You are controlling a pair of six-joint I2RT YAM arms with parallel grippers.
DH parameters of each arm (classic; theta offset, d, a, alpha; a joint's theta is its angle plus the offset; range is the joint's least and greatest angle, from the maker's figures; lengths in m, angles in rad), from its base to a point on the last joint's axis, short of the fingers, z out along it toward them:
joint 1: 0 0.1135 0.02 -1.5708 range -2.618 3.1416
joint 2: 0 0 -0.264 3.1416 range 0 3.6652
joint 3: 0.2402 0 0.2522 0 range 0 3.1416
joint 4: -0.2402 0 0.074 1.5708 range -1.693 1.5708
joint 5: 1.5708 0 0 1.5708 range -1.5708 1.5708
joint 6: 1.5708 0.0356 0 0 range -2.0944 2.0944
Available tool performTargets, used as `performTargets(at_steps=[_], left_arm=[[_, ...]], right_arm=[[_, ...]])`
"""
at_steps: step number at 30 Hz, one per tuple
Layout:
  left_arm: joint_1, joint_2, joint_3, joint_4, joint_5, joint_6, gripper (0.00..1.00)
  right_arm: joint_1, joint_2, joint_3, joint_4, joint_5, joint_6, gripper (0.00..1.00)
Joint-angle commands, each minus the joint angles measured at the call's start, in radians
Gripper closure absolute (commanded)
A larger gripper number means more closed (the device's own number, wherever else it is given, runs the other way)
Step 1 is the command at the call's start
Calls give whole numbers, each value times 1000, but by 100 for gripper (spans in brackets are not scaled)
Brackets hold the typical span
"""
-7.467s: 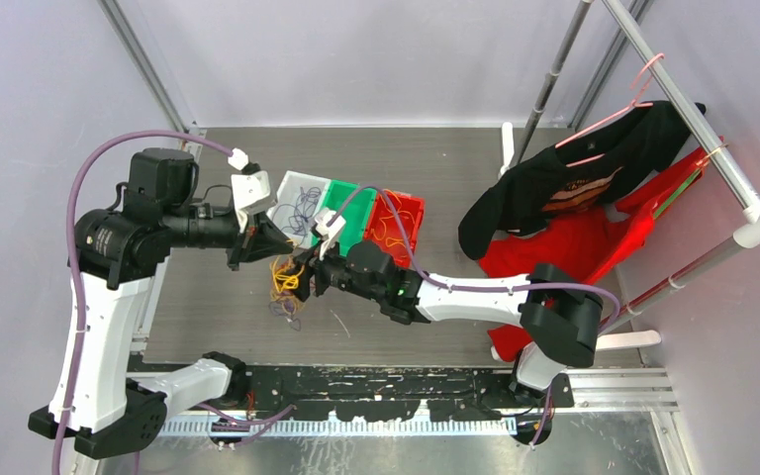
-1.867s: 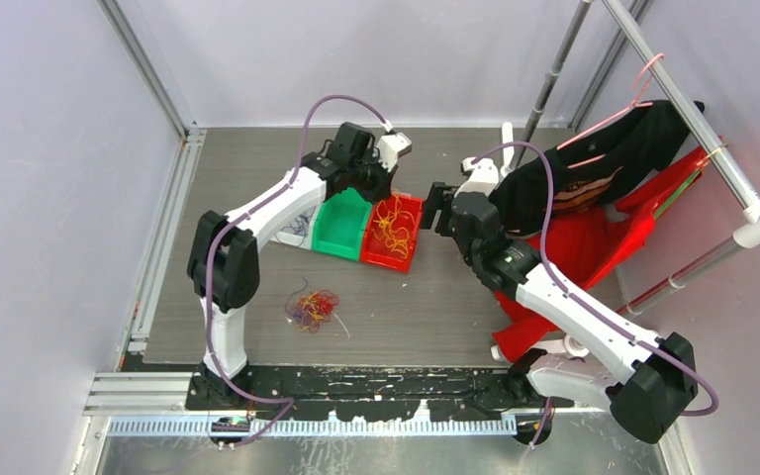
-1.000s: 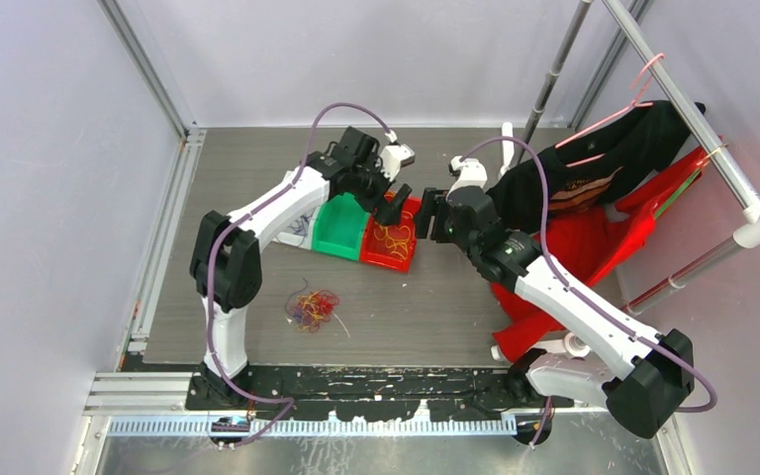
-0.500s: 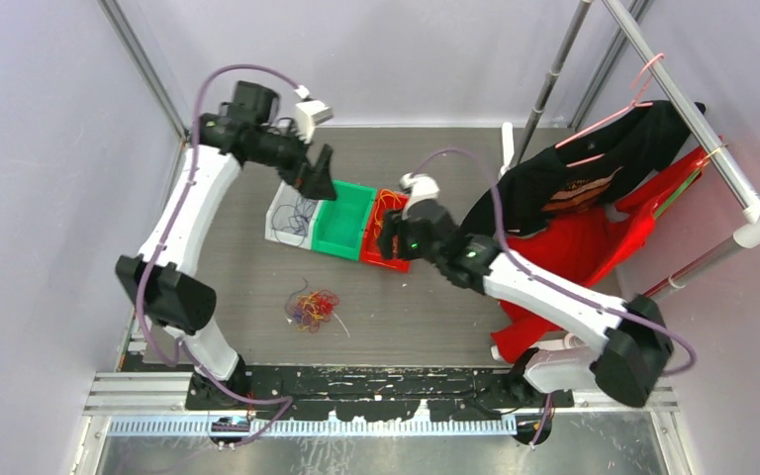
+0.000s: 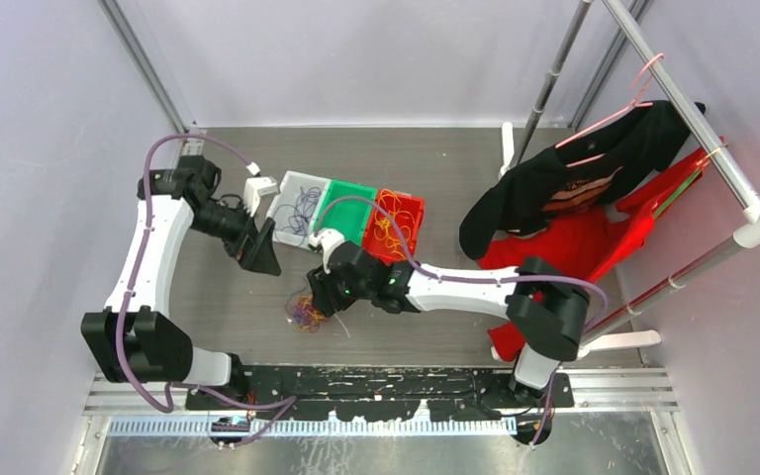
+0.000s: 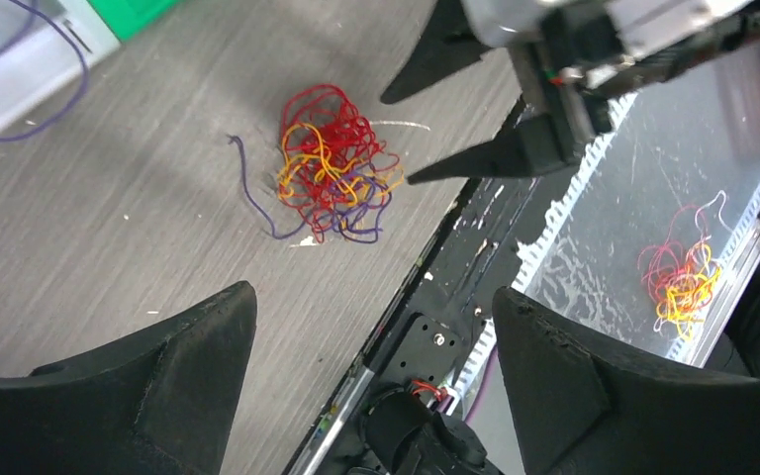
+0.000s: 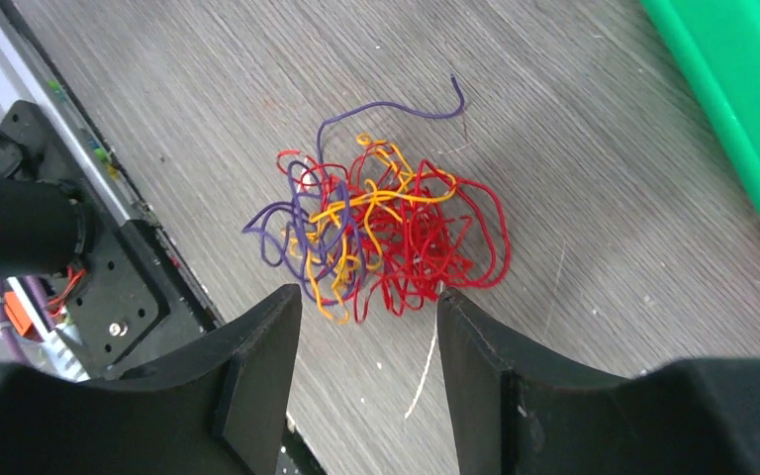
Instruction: Untangle the cables
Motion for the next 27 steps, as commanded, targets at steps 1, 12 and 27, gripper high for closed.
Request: performTargets(at_steps=[1, 12, 27], left_arm=[[-1, -38, -89, 24, 56, 149, 12], [-140, 5, -355, 217, -47, 233, 27], [-307, 46, -516, 573, -138, 54, 66]], right_arm=[[9, 83, 68, 54, -14, 2, 44], [1, 109, -7, 162, 17, 79, 76], [-28, -4, -155, 292, -3, 174, 96]])
